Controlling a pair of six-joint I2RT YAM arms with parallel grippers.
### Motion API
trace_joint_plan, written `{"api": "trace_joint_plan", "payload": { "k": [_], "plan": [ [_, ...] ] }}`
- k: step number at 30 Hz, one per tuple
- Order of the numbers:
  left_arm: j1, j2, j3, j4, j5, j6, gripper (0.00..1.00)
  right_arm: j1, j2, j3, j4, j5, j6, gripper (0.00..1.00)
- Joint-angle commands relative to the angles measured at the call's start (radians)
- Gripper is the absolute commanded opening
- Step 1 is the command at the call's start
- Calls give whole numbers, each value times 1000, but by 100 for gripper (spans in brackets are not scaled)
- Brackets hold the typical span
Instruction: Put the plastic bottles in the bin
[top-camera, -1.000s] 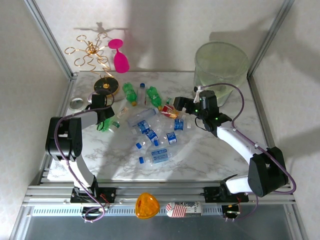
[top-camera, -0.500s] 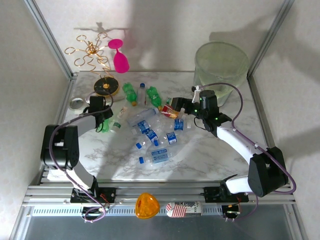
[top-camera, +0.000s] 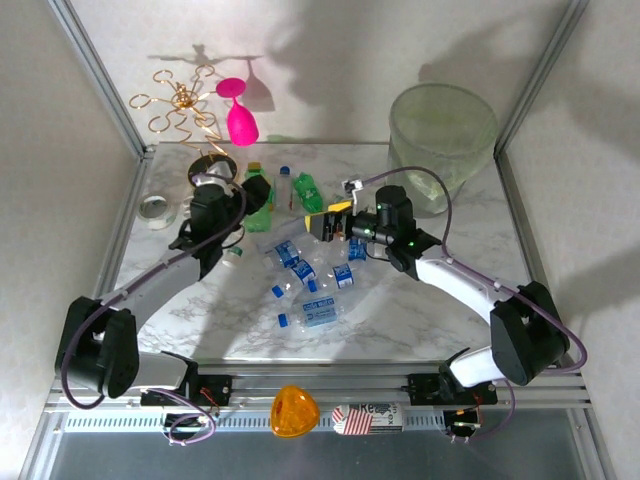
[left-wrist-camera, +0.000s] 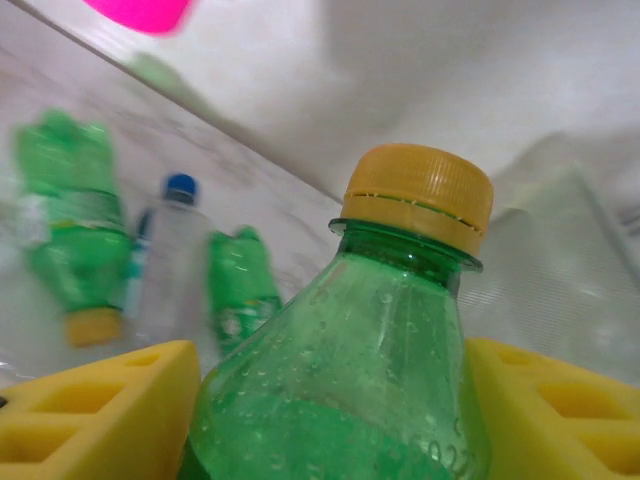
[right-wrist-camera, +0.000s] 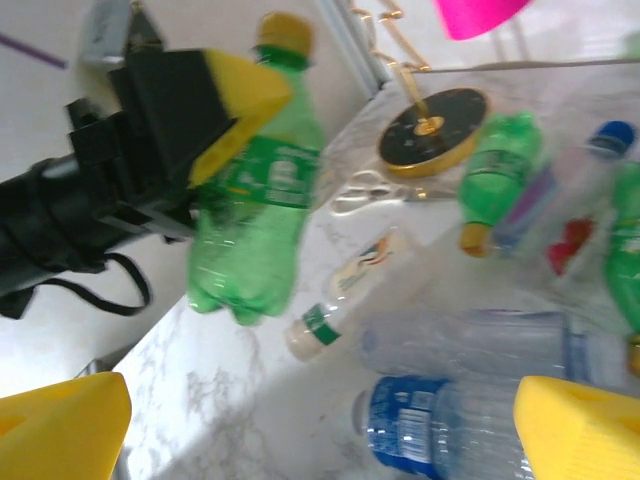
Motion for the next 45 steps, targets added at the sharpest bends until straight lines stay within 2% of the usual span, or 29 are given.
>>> {"api": "trace_joint_plan", "payload": {
  "k": [1,5,12,21,26,31,32,34,38,41,45],
  "plan": [
    [-65,20,-16,186,3,-156,37,34,8,-21,125,-54,-34,98],
    [-139,52,-14,276,2,-234,37,47,20,-48,171,-65,-38,98],
    [-195,94,-30,413,42,-364,37,47,54,-39,173,-81,-55,95],
    [-227,80,-57,428,72,-392,37,46,103,-17,200,-100,-37,84],
    [-235,72,-84,436,63,-398,37,47,119,-3,218,-120,-21,72],
    [-235,73,-90,444,61,-396,40,46,119,5,211,-129,-23,49],
    [-236,73,-89,443,60,-395,43,46,117,5,209,-132,-22,47],
    [-235,70,-89,442,54,-391,58,46,111,3,206,-129,-21,46],
    [-228,37,-80,401,25,-350,99,44,92,-4,195,-105,-24,46],
    [-200,-21,-61,322,-10,-281,100,30,77,-8,185,-99,-26,46],
    [-139,-135,-55,195,-111,-176,100,-14,45,9,138,-96,-43,46]
  ]
}}
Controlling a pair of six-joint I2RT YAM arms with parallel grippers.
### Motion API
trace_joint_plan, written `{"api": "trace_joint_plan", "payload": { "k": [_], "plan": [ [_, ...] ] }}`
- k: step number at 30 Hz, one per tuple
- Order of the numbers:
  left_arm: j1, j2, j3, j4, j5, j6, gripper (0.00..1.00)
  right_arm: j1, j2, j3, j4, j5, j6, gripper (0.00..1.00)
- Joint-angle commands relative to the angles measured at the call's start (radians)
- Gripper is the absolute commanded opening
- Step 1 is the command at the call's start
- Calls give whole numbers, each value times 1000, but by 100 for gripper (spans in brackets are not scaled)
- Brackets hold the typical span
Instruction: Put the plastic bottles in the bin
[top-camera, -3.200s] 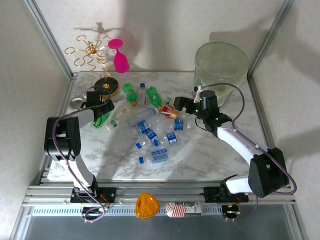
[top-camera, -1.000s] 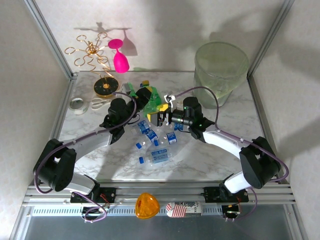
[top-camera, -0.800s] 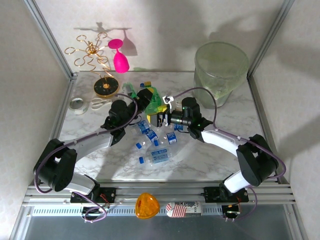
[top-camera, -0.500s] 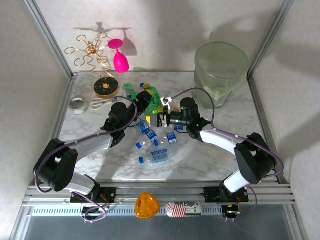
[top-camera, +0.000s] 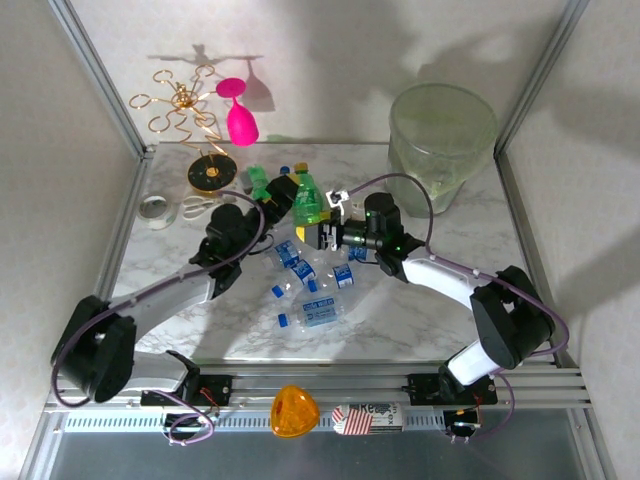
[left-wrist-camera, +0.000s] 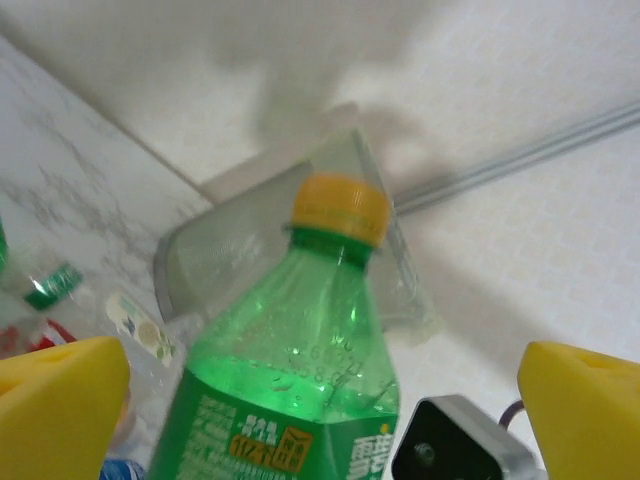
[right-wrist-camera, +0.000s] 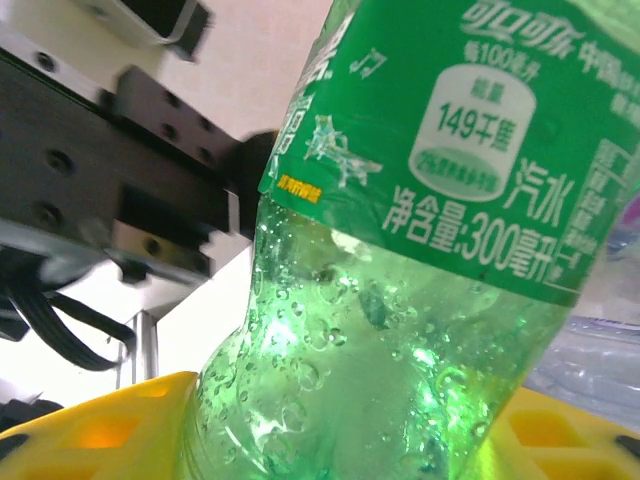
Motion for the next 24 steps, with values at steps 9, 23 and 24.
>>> {"api": "trace_joint_plan", "payload": {
  "k": [9,23,24],
  "plan": [
    [151,-287,-85,-247,-251,253,100,-189,-129,269,-334,184,-183,45],
    [155,-197,-145,-280,-119,274,100,-384,135,879,-782,738,-333,43],
    [155,-201,-143,-284,-124,280,100,-400,167,918,-812,760,-336,43]
  ]
}}
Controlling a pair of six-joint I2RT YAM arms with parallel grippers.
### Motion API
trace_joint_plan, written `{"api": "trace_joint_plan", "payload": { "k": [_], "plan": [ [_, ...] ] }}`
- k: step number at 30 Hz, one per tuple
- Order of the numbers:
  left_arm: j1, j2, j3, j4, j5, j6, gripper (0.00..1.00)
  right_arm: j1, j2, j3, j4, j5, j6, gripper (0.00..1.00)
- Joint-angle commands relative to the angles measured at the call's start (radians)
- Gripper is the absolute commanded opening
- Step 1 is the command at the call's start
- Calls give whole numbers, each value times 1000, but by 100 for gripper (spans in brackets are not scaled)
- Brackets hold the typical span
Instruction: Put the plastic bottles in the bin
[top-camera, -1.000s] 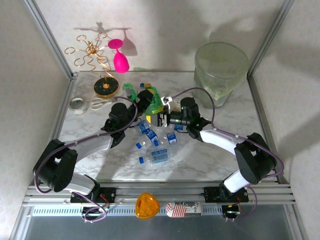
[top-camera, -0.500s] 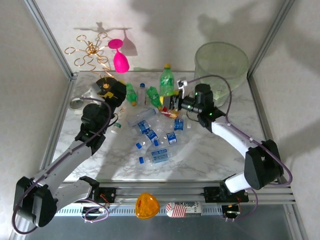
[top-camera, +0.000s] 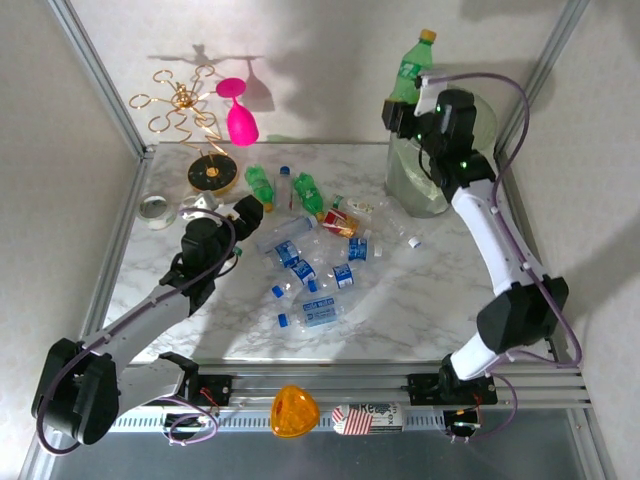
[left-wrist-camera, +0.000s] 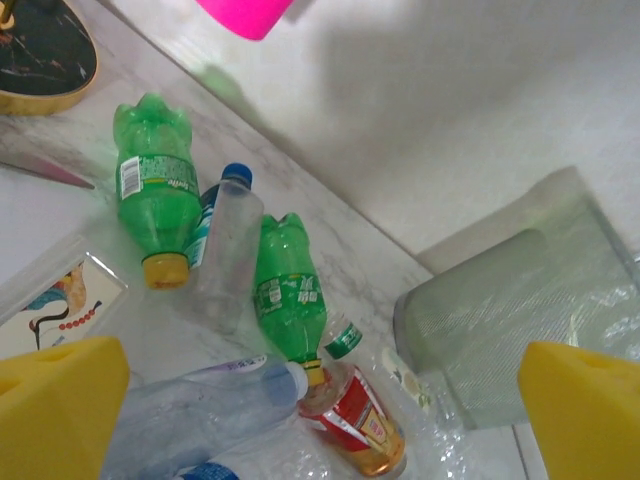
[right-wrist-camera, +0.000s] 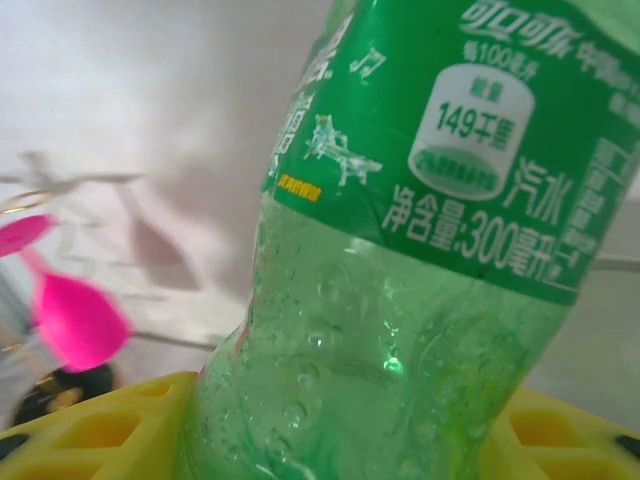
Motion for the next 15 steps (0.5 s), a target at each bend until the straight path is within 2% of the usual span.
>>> {"api": "trace_joint_plan", "payload": {
  "k": [1,7,10,15],
  "plan": [
    [7,-8,18,-13,11,43,100,-47,92,121,-176,186,-45,43],
    [7,-38,-4,-18,-28,56,100,-110,233,238,-293,197,-39,44],
    [7,-41,-1,-20,-32,60,100,-118,275,242,-289,220,-55,44],
    [7,-50,7,-40,-47,74,100,-134,328,280,-313,188,-43,45]
  ]
}}
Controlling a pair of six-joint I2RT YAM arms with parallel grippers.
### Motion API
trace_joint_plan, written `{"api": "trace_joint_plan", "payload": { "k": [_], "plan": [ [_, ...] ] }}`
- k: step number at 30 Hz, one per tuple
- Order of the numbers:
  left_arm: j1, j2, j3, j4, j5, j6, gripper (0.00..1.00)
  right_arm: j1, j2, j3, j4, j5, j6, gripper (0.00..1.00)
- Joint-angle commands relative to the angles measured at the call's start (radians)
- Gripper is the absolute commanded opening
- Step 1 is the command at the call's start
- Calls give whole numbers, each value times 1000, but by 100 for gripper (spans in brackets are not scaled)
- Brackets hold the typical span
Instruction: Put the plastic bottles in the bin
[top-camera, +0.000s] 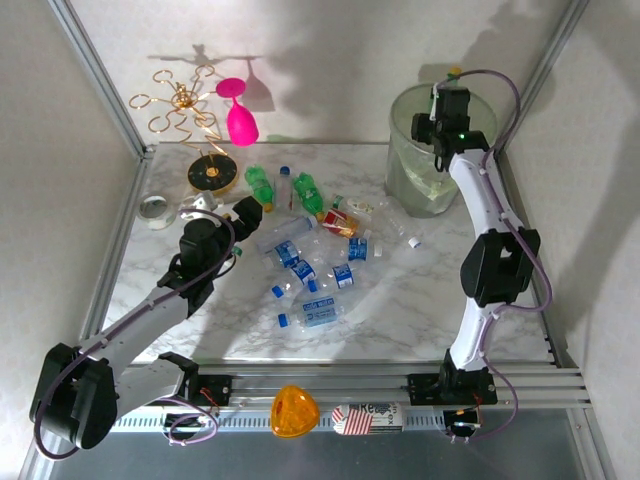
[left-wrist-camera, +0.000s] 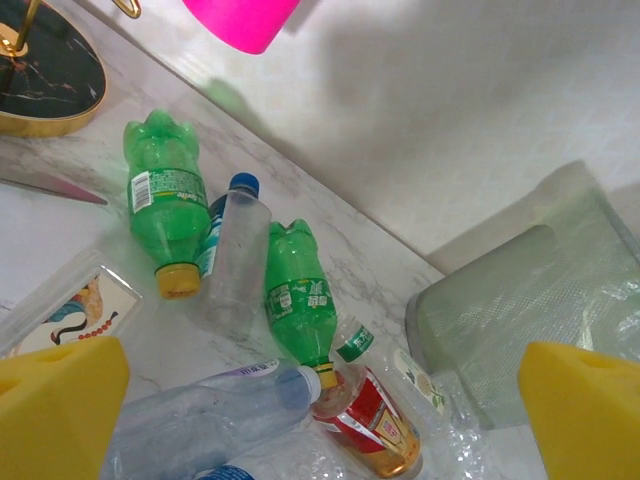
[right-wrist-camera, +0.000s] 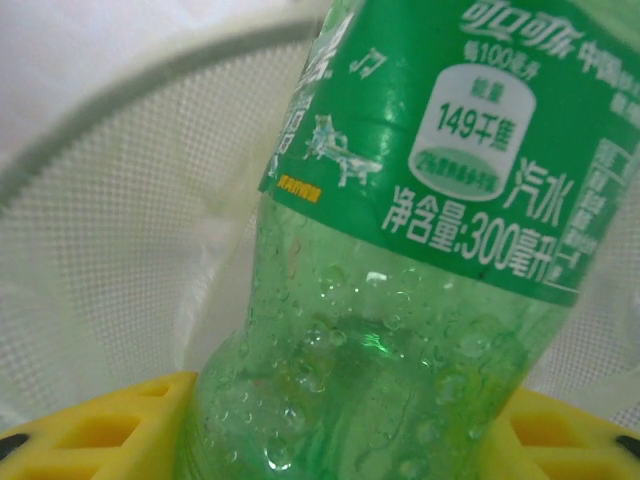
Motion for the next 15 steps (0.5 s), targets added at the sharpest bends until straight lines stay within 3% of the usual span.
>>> {"api": "trace_joint_plan", "payload": {
  "k": [1,4,10,15],
  "plan": [
    [7,-28,7,-23,-29,29,99,-8,14,61,-17,-2,-4,46],
    [7,-36,9,-28,-37,34,100,-9,22,71,-22,-12,5,53],
    [6,-48,6,-40,-46,44,99,-9,10,85,-18,-23,15,75],
    [7,-51,3,-39,-59,49,100,-8,-29,98,-13,-47,17,80]
  ]
}}
